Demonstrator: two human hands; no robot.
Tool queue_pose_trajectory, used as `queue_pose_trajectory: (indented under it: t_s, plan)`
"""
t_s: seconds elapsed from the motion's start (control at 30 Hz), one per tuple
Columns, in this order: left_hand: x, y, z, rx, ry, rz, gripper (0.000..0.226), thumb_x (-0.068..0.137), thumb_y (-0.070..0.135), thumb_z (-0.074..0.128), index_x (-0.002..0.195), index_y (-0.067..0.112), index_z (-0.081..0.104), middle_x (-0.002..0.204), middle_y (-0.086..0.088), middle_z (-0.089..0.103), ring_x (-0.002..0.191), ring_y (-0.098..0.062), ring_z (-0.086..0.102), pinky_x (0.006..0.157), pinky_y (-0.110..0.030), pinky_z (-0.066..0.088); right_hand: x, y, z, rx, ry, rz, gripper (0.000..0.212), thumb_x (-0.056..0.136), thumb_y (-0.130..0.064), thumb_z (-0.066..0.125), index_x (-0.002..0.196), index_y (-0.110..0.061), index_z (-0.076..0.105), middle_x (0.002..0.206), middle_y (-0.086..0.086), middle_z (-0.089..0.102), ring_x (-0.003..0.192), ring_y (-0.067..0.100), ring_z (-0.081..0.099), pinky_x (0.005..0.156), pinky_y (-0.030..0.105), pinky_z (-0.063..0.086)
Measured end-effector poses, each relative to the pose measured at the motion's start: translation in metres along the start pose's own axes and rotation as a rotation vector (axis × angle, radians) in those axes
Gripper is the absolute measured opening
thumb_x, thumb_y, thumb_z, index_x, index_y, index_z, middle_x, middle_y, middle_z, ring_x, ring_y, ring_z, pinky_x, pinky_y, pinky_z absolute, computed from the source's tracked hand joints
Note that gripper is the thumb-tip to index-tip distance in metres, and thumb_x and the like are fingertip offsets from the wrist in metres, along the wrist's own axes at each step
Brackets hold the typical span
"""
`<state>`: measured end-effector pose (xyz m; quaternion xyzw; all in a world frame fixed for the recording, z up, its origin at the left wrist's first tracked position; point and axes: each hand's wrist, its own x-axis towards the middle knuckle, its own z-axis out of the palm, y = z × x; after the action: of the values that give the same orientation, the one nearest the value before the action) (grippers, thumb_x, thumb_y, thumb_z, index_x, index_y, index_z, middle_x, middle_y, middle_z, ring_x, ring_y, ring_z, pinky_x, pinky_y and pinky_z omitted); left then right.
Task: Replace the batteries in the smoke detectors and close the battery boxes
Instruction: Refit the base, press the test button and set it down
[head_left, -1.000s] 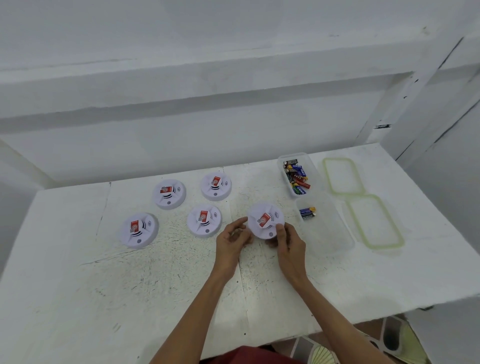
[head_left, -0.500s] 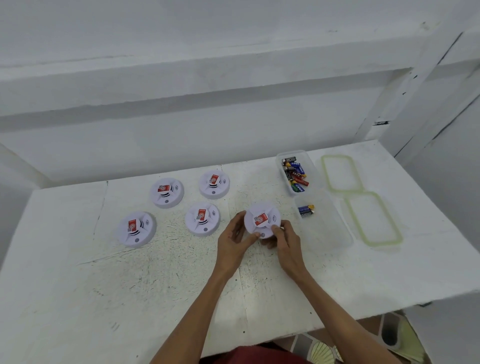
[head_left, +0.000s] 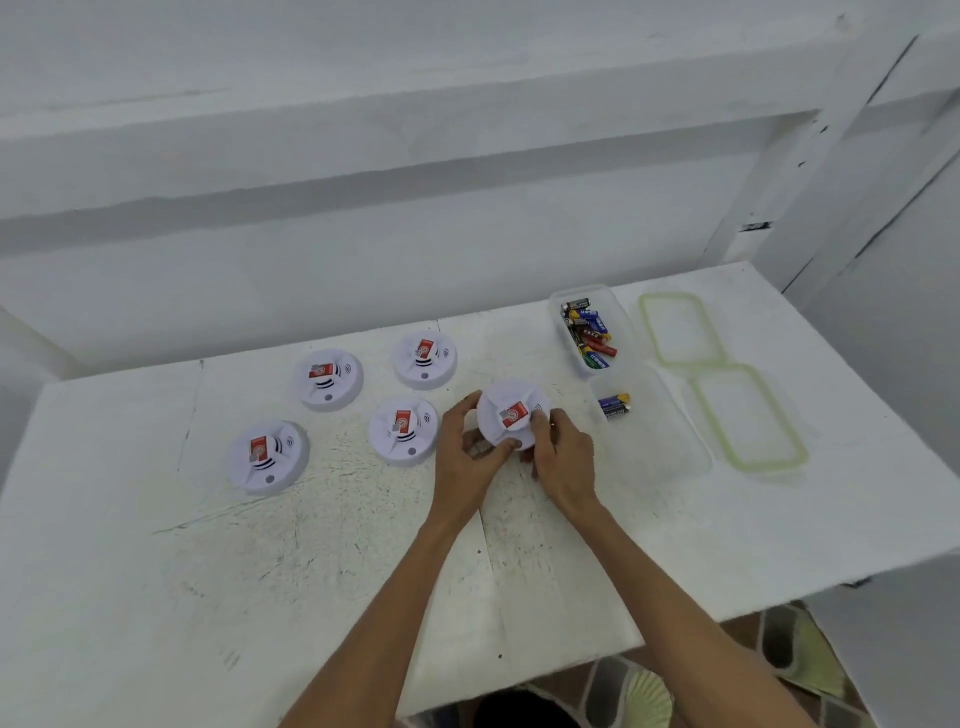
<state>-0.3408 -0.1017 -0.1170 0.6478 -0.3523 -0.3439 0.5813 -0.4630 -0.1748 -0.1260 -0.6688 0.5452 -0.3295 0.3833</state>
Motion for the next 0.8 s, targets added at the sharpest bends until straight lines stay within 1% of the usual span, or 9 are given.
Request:
queue_pose_trajectory:
  t_s: [0.07, 0.13, 0.2, 0.27, 0.33, 0.4, 0.57, 0.73, 0.8]
  plan:
    - [0.003, -0.005, -0.001, 0.005, -0.015, 0.022, 0.073, 0.088, 0.011, 0.082, 0.151, 0.014, 0.046, 0.145, 0.000, 0.060, 0.126, -0.012, 0.063, 0.103, -0.041, 0.057, 0.001, 0.004, 0.004, -0.028, 0.046, -0.034, 0.056, 0.093, -0.065, 0.031, 0.082, -0.017, 0.057, 0.062, -0.002, 0.064, 0.051, 0.017, 0.061, 0.052, 0.044, 0.052]
    - [0.004, -0.013, 0.000, -0.002, -0.040, 0.070, 0.072, 0.090, 0.011, 0.080, 0.153, 0.015, 0.044, 0.146, -0.003, 0.061, 0.128, -0.016, 0.063, 0.104, -0.042, 0.057, 0.001, 0.005, 0.005, -0.006, 0.080, -0.070, 0.052, 0.092, -0.062, 0.031, 0.093, -0.018, 0.059, 0.066, -0.006, 0.064, 0.051, 0.012, 0.060, 0.048, 0.037, 0.051]
    - [0.004, -0.015, 0.002, 0.002, -0.061, 0.094, 0.072, 0.093, 0.011, 0.077, 0.155, 0.017, 0.042, 0.149, 0.001, 0.059, 0.132, -0.013, 0.061, 0.106, -0.037, 0.055, 0.001, 0.007, 0.003, 0.033, 0.066, -0.087, 0.047, 0.092, -0.058, 0.033, 0.100, -0.020, 0.059, 0.067, -0.009, 0.065, 0.049, 0.009, 0.059, 0.045, 0.031, 0.049]
    - [0.001, -0.013, 0.003, 0.029, -0.065, 0.119, 0.075, 0.094, 0.016, 0.075, 0.158, 0.023, 0.037, 0.154, 0.011, 0.052, 0.137, -0.008, 0.055, 0.108, -0.032, 0.053, -0.002, 0.007, 0.003, 0.052, 0.051, -0.106, 0.041, 0.092, -0.055, 0.035, 0.092, -0.021, 0.057, 0.060, -0.008, 0.061, 0.046, 0.010, 0.057, 0.046, 0.034, 0.047]
    - [0.001, -0.013, 0.005, 0.050, -0.083, 0.123, 0.079, 0.095, 0.027, 0.074, 0.161, 0.026, 0.032, 0.159, 0.014, 0.046, 0.142, -0.009, 0.050, 0.112, -0.038, 0.050, -0.002, 0.008, 0.004, 0.081, 0.046, -0.099, 0.035, 0.095, -0.052, 0.039, 0.087, -0.023, 0.055, 0.058, -0.006, 0.060, 0.046, 0.011, 0.057, 0.046, 0.037, 0.046]
    - [0.002, -0.014, 0.004, 0.044, -0.087, 0.102, 0.081, 0.093, 0.032, 0.073, 0.162, 0.025, 0.030, 0.160, 0.010, 0.045, 0.143, -0.010, 0.049, 0.113, -0.045, 0.049, -0.002, 0.008, 0.004, 0.109, 0.030, -0.087, 0.029, 0.100, -0.046, 0.044, 0.091, -0.022, 0.059, 0.061, -0.007, 0.063, 0.049, 0.009, 0.059, 0.048, 0.029, 0.047]
    - [0.003, -0.016, 0.000, -0.019, -0.079, 0.064, 0.078, 0.094, 0.010, 0.074, 0.160, 0.022, 0.034, 0.155, 0.004, 0.052, 0.136, -0.011, 0.057, 0.106, -0.044, 0.055, -0.002, 0.007, 0.001, 0.110, -0.015, -0.092, 0.030, 0.102, -0.042, 0.047, 0.088, -0.020, 0.061, 0.063, -0.005, 0.067, 0.057, 0.006, 0.063, 0.055, 0.021, 0.048]
    - [0.003, -0.013, 0.002, -0.002, -0.062, 0.087, 0.079, 0.089, 0.021, 0.073, 0.158, 0.018, 0.035, 0.154, 0.000, 0.052, 0.136, -0.015, 0.056, 0.105, -0.047, 0.056, -0.003, 0.003, 0.000, 0.057, -0.016, -0.112, 0.027, 0.102, -0.042, 0.044, 0.093, -0.022, 0.060, 0.063, -0.010, 0.066, 0.060, 0.000, 0.063, 0.054, 0.012, 0.043]
    - [0.001, -0.012, 0.002, 0.007, -0.052, 0.086, 0.080, 0.089, 0.021, 0.073, 0.158, 0.017, 0.035, 0.154, -0.001, 0.051, 0.137, -0.016, 0.056, 0.104, -0.049, 0.056, -0.004, 0.003, 0.001, 0.039, -0.009, -0.113, 0.027, 0.102, -0.043, 0.044, 0.095, -0.023, 0.061, 0.066, -0.011, 0.065, 0.063, -0.001, 0.063, 0.054, 0.013, 0.043]
